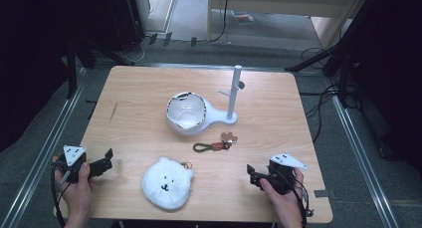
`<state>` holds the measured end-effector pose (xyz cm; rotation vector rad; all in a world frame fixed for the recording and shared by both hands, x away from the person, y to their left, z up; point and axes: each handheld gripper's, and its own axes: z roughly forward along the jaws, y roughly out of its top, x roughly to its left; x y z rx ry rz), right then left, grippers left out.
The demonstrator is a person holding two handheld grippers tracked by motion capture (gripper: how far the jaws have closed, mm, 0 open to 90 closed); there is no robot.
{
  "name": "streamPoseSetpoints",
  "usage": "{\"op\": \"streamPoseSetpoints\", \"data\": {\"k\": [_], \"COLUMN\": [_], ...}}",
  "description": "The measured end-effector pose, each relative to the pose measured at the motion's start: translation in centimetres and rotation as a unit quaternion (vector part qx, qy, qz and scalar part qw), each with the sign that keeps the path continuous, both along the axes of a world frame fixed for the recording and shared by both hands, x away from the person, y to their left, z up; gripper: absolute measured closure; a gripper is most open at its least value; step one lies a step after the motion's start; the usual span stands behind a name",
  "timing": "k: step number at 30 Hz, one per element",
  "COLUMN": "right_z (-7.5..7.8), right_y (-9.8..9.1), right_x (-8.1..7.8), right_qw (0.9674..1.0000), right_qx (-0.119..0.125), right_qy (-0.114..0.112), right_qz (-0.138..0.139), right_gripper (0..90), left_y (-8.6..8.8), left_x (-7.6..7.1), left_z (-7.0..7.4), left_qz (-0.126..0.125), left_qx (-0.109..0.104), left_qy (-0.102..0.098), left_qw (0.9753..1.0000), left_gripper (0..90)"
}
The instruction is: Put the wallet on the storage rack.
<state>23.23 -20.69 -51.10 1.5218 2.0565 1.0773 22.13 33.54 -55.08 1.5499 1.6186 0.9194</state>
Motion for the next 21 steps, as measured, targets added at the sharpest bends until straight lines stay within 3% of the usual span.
{"op": "streamPoseSetpoints", "data": {"k": [21], "right_z": [-0.9], "right_y": [6.5], "right_x": [-0.5], "right_qw": [0.9964], "right_qx": [0.004], "right_qy": [0.031], "right_qz": [0.079], "right_gripper": [13.8], "left_y": [-0.1], "left_x": [0.2], "left_z": [0.0], "left_qz": [-0.01], "left_qx": [0.002], "left_qy": [0.011], "left_qw": [0.9999], "left_gripper": [0.0]}}
